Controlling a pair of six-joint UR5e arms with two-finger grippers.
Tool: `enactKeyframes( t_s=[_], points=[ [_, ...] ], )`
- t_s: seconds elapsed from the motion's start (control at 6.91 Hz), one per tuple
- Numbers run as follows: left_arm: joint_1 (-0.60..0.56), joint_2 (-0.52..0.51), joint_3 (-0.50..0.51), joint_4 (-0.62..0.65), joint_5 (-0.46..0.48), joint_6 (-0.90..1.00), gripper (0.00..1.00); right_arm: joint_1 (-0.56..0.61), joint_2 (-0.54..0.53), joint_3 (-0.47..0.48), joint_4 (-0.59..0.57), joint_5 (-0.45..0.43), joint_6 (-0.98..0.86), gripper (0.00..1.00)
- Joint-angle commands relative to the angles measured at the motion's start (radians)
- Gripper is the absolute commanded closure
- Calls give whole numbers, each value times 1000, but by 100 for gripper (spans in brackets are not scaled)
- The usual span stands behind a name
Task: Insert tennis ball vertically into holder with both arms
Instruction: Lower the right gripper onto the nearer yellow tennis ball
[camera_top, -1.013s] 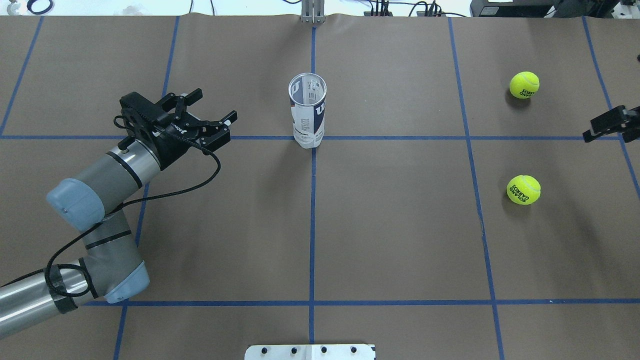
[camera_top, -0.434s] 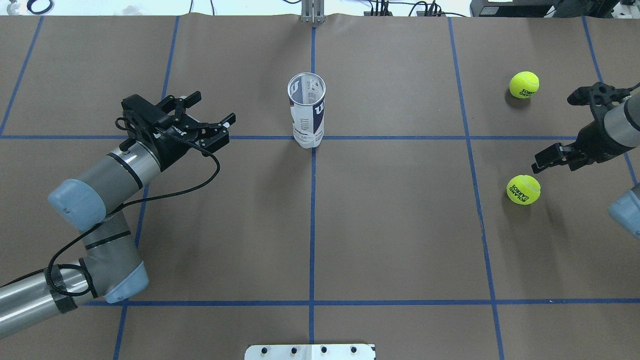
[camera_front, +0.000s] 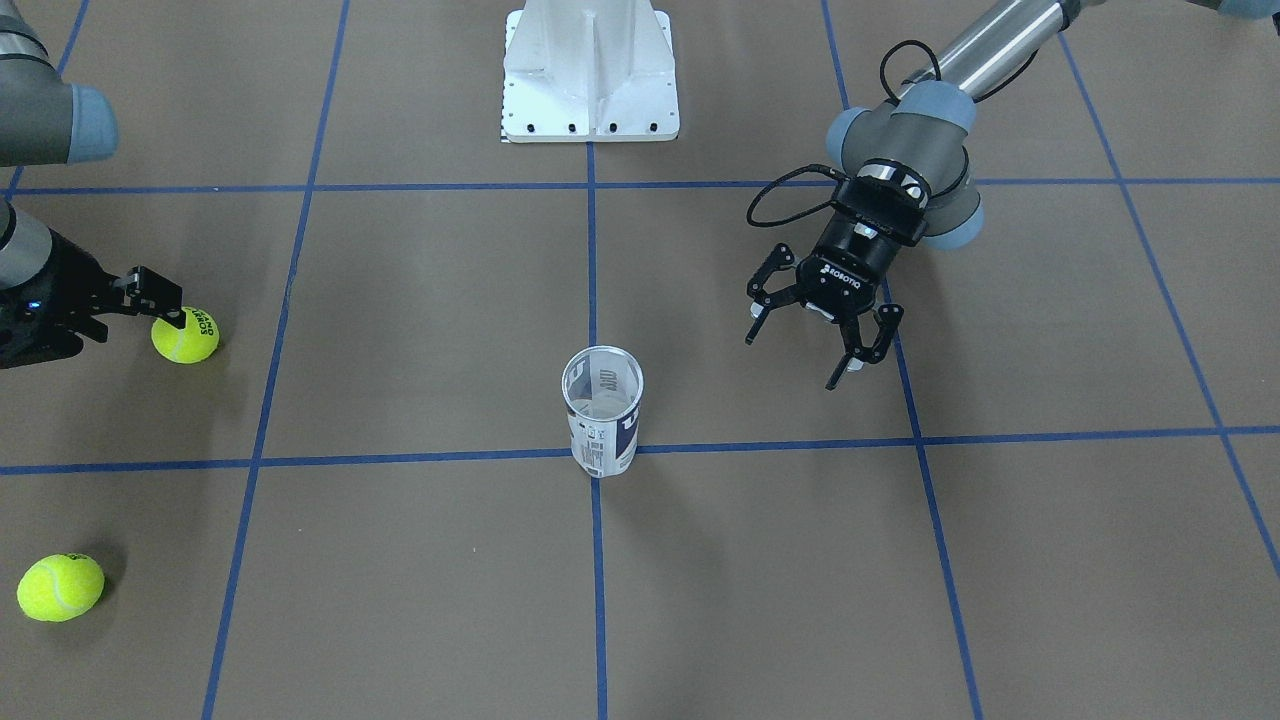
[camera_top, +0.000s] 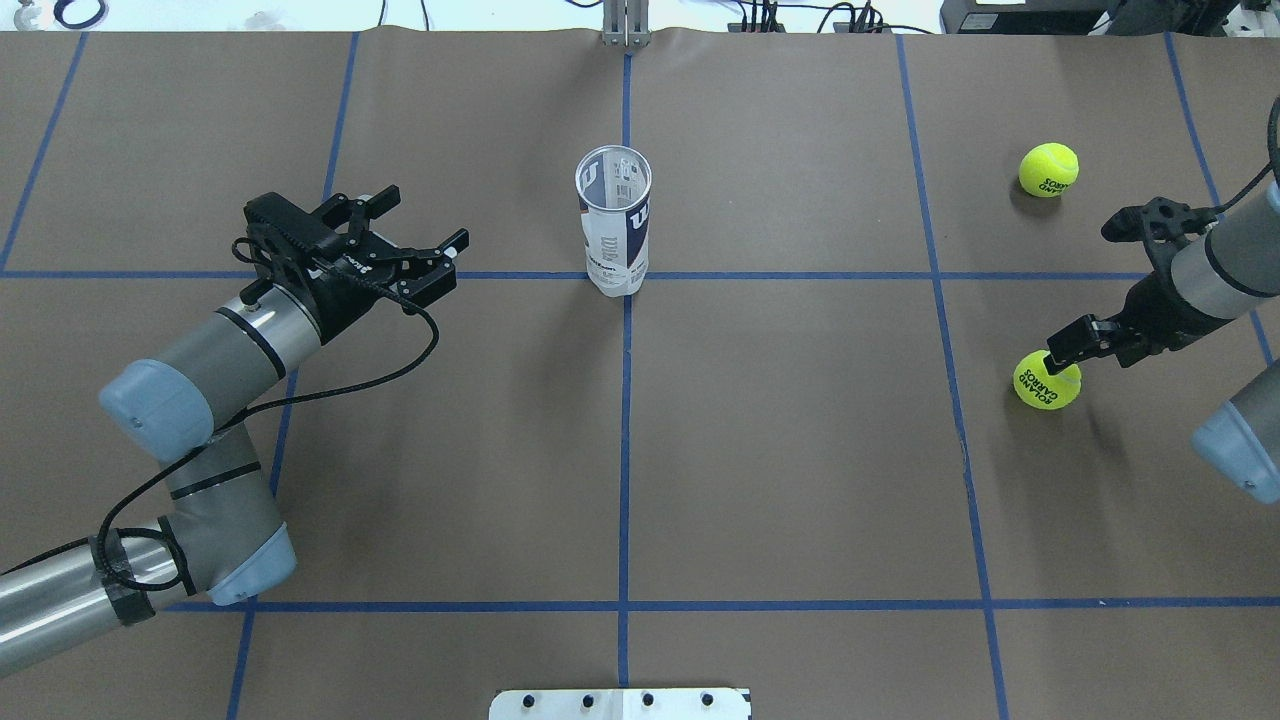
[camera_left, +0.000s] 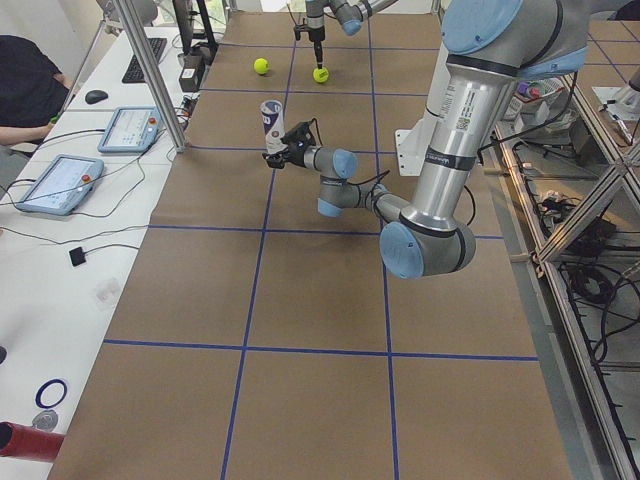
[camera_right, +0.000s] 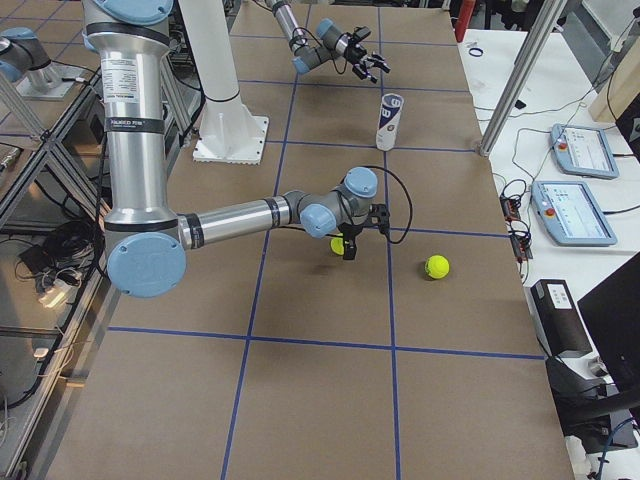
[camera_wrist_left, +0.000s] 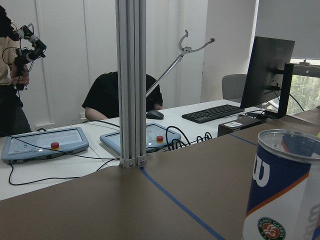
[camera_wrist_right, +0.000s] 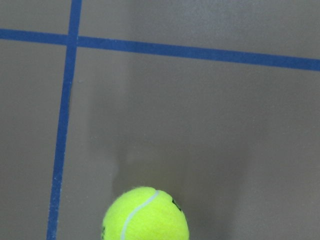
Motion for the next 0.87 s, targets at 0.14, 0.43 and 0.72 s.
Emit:
enactKeyframes(
  t_s=[0.14,0.43,0.72],
  points=[
    [0,13,2,-1,3,0,1,-60,10,-15,1,-2,4,1],
    [0,13,11,-2,4,-1,1,-83,50,-38,-8,-39,5,1],
    [2,12,25,-22,4,-1,1,-83,82,-64,-11,-39,2,5]
  ],
)
